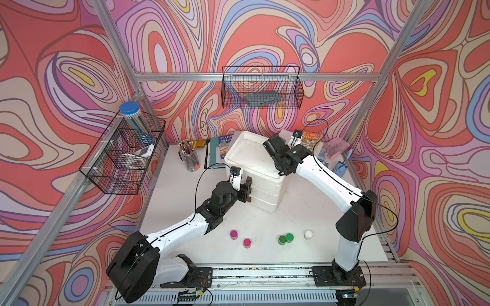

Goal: Put the paint cans in the drawer according to color
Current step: Open the drawer in the storage box.

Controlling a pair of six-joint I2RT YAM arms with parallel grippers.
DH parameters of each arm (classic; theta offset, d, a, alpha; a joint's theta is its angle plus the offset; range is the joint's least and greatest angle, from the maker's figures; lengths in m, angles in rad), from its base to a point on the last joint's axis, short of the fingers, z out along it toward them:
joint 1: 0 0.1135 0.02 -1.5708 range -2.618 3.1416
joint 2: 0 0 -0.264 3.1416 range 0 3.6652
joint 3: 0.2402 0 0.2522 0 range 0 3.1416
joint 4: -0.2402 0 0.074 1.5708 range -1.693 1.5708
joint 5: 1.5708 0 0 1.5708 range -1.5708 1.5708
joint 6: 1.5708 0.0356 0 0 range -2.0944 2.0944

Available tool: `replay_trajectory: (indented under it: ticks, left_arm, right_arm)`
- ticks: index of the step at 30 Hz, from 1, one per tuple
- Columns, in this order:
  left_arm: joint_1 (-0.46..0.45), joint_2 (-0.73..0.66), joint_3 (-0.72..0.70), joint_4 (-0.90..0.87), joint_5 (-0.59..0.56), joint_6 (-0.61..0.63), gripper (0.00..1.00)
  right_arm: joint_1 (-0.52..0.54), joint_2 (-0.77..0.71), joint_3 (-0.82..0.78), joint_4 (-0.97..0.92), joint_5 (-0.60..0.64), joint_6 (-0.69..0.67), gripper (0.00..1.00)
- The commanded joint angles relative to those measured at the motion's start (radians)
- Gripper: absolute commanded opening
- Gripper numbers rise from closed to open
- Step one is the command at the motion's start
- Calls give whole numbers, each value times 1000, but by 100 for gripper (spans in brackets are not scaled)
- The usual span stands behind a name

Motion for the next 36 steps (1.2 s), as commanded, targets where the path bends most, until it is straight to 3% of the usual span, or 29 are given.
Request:
replay_trajectory:
  ticks: [1,5,12,20,28,36]
  left_arm:
    - [1,43,53,21,4,15,45]
    - [2,52,60,29,-7,17,32]
    - [3,2,32,15,24,27,0]
    - [3,-184,-50,-139,59,-56,0]
    - [3,-300,-109,-264,158,-189,0]
    - [3,-388,-120,-398,213,-180,0]
  right_arm:
    - [-14,-52,21,114,176,78,0]
    - [-14,-47,24,117,173,77,0]
    - [-23,-47,-4,203,214,18,0]
    - [-33,-120,-168,639,311,-238,0]
    - [-84,-104,-195,789,334,-271,0]
    - [-157,-112,-257,931,325,-278,0]
